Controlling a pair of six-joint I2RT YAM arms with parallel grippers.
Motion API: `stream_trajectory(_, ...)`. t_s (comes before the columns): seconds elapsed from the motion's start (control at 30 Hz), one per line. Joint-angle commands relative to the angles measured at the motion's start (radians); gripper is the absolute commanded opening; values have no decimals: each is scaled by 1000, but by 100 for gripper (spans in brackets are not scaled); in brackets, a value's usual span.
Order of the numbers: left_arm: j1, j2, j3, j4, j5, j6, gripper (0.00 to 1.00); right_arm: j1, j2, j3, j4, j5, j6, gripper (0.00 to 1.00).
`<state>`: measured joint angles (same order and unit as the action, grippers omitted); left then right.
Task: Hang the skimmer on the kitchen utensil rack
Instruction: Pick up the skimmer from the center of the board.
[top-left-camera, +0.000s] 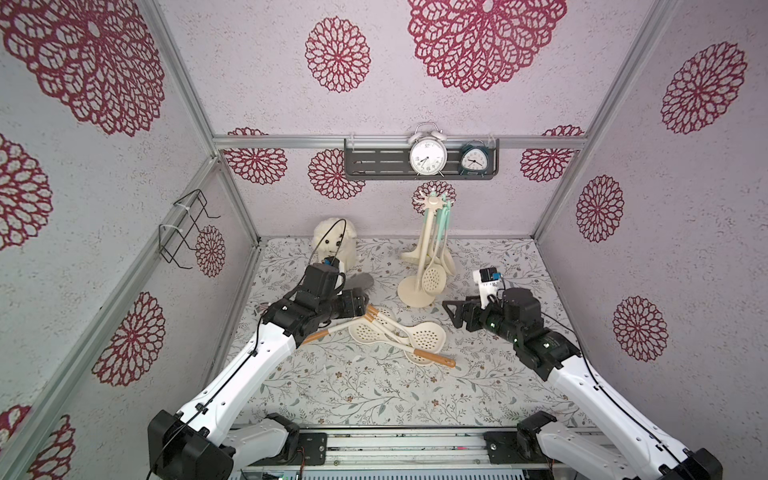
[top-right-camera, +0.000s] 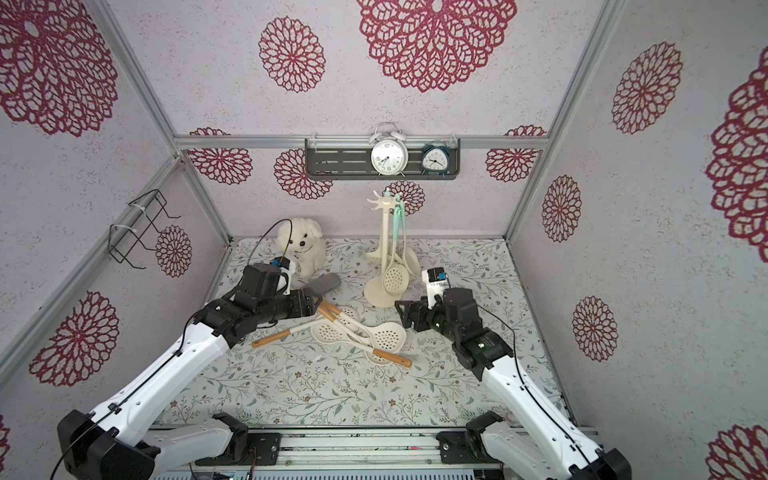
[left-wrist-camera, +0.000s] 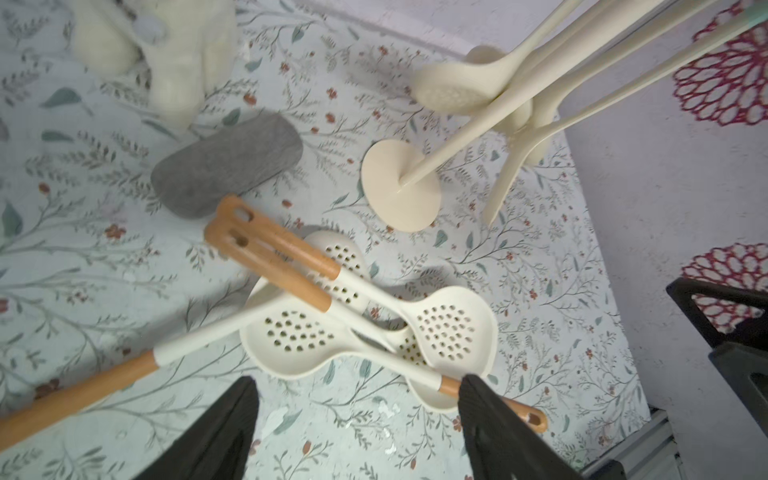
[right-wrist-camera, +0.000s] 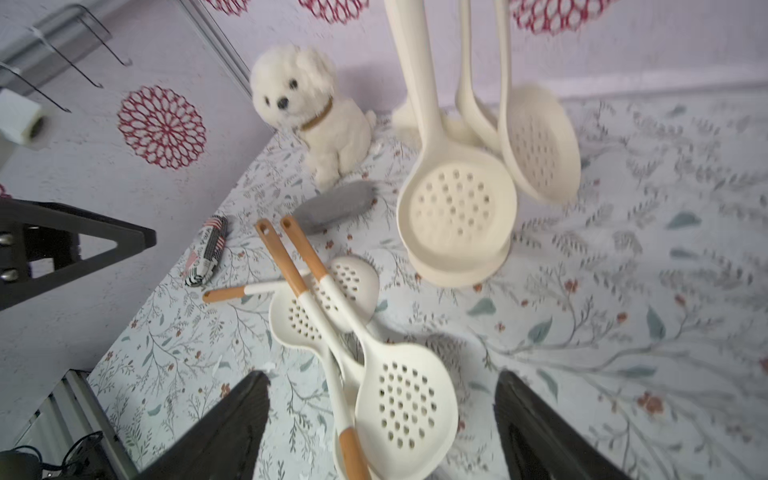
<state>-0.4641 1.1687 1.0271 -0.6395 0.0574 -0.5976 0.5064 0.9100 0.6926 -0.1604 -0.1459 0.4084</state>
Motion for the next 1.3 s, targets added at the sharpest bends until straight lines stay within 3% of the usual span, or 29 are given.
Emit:
stream_trajectory(0.0,-4,-47,-72,67,-51,-51,80,32,-60,-113,-5,116,251,88)
stream_trajectory(0.23,-4,-39,-183,209,18,-101,83,44,-74,-288,68,-23,432,86)
stream_trajectory(0.47,-23,11,-202,301,73,-127,82,75,-80,-426,313,-168,614,73)
stream_trajectory(0.8,-70,71,-171,306,52,-124,81,97,-54,-470,434,-180,707,44)
stream_trajectory(1.1,-70,59,-146,250,1,-78,81,115,-71,-484,433,-177,736,39)
stream_trajectory(1.27,-70,56,-136,236,-9,-67,81,119,-82,-503,436,-172,751,22)
